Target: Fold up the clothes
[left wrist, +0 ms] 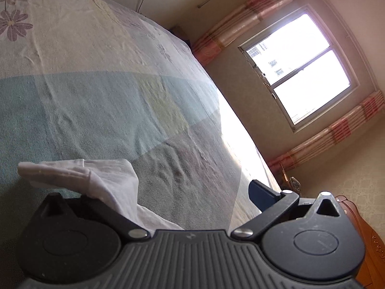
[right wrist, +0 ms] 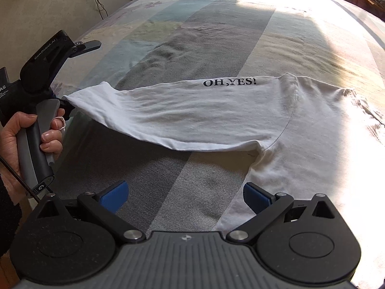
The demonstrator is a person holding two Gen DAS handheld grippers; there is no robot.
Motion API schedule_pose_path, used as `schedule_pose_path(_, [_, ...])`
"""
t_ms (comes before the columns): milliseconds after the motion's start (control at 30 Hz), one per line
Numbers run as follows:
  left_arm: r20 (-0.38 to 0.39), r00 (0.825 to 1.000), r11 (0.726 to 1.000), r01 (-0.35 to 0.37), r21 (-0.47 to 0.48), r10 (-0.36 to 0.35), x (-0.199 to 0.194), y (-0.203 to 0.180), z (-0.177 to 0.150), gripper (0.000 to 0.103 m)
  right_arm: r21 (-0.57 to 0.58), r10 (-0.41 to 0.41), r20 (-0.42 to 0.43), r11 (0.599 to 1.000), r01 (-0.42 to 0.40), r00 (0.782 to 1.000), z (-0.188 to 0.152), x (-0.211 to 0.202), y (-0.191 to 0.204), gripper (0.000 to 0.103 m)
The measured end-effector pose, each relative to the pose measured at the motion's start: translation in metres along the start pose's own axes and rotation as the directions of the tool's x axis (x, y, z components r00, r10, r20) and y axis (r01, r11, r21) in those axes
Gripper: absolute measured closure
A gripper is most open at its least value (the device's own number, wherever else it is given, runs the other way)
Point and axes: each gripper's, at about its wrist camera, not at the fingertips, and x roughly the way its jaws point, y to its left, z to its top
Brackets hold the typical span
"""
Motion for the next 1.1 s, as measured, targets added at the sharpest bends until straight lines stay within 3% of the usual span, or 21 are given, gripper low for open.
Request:
schedule_pose_path(233, [-0.022,0.996,0.996,0.082,0.042,-0.081,0.007,-0.039,-0.010,0.001,0.009,-0.017,-0.006,1.000,0.017,1.000,-0.011,-0.005,-0.012,0.000])
schedule_pose_path(433, [-0.049,0.990,0.988,0.136,0.075,-0.133,0.008,-0.070,-0.026,0.001,-0.067,-0.146,-0.093,0.988,0.140,0.985,-0.022,0.000,-0.027,0.000])
schedule_pose_path(567, [-0.069,0.986,0.979,0.161,0.123,-0.154,0.008,-0.096,-0.039,0.001,-0.070,-0.165,-0.138,0.985,0.156,0.977,-0.028,-0.006,-0.048,0.000])
schedule_pose_path(767, [-0.096,0.984,0.961,0.168,0.221,-0.150,0.012,-0.142,-0.063,0.001,-0.086,-0.122,-0.226,0.991,0.105,0.966,-0.029,-0.022,-0.075,0.000])
schedule_pose_path(933, [-0.090,0.986,0.941,0.162,0.297,-0.141,0.010,-0.181,-0.086,0.001,-0.209,-0.138,-0.285,0.975,0.079,0.949,-0.030,-0.036,-0.090,0.000])
schedule_pose_path(1100, [-0.077,0.986,0.929,0.165,0.330,-0.148,0.011,-0.214,-0.110,0.001,-0.234,-0.082,-0.352,0.972,-0.002,0.932,-0.034,-0.054,-0.110,0.000])
